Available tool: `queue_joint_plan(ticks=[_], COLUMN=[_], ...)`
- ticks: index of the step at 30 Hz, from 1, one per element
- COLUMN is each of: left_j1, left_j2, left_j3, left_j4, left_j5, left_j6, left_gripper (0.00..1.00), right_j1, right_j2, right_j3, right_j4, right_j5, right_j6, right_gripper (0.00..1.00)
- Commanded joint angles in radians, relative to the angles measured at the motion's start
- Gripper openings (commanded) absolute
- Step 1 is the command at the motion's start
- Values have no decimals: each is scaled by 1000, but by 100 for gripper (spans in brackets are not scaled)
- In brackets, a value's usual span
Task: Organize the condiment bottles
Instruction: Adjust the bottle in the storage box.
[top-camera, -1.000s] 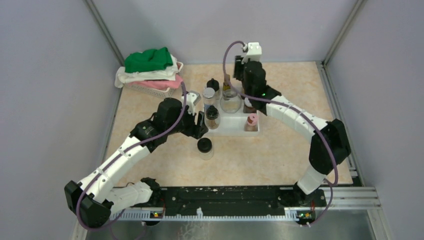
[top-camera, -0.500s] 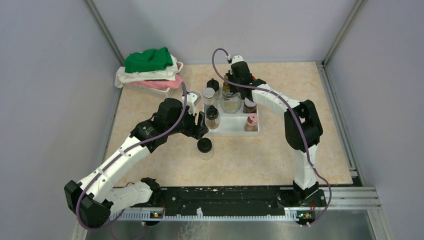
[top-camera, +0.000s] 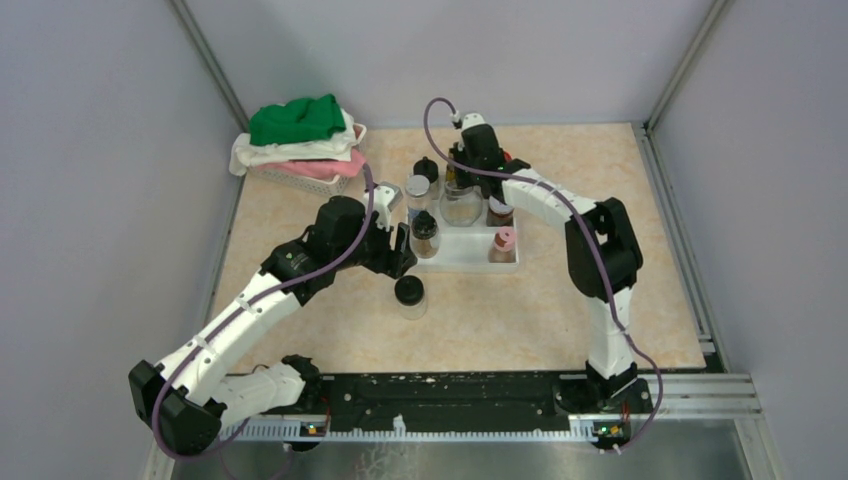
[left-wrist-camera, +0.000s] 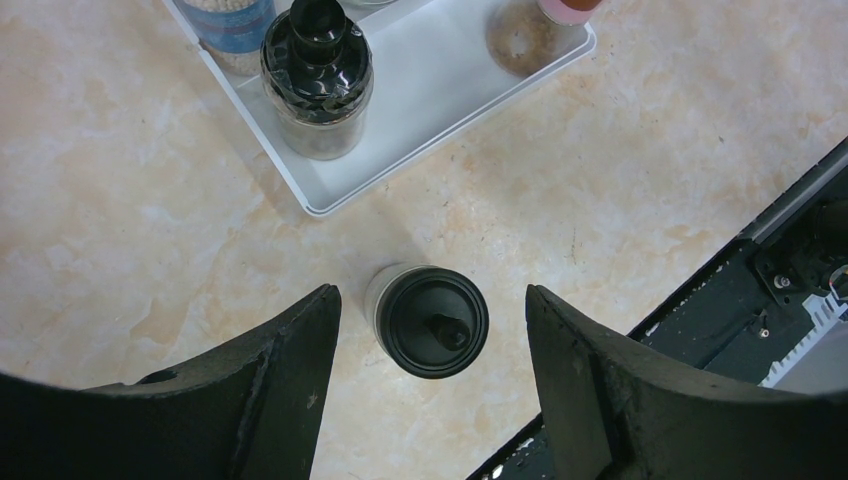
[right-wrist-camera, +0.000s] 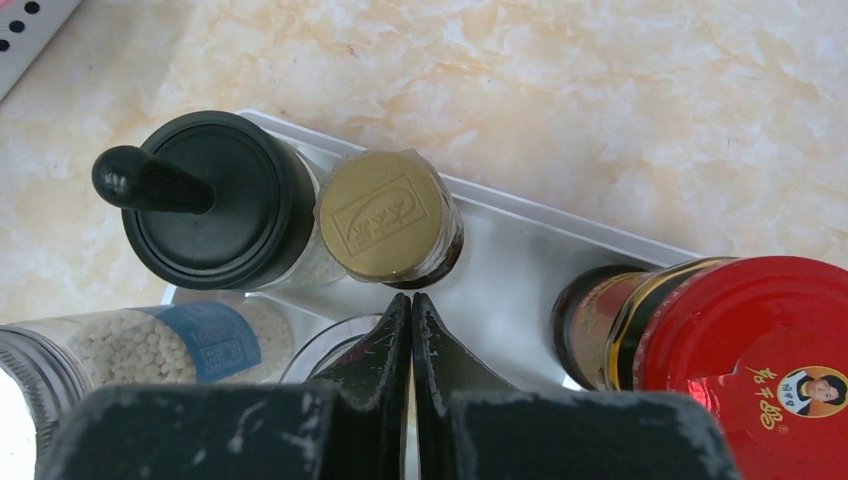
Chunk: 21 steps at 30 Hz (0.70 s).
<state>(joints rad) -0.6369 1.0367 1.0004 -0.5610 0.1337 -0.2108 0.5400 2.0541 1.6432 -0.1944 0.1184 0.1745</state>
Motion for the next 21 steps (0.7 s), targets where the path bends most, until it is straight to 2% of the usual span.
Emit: queue_joint_plan(ticks=[1,10,21], left_j1=[-5,-6,-10], left_j2=[-4,-10,-1], left_j3=[4,-3,-11], left_j4=[29,33,43], left_j5=[2,6,8], left_j6=[-2,-9,-12], left_gripper=[74,74,74], right_j1=[-5,14,81], right_j2=[-67,-146,-204], right_j3=[-59,-216,-309], right_j4=[27,74,87], right_j5=[-42,-53,-32], right_j6=[25,43,34], right_gripper=[0,0,0])
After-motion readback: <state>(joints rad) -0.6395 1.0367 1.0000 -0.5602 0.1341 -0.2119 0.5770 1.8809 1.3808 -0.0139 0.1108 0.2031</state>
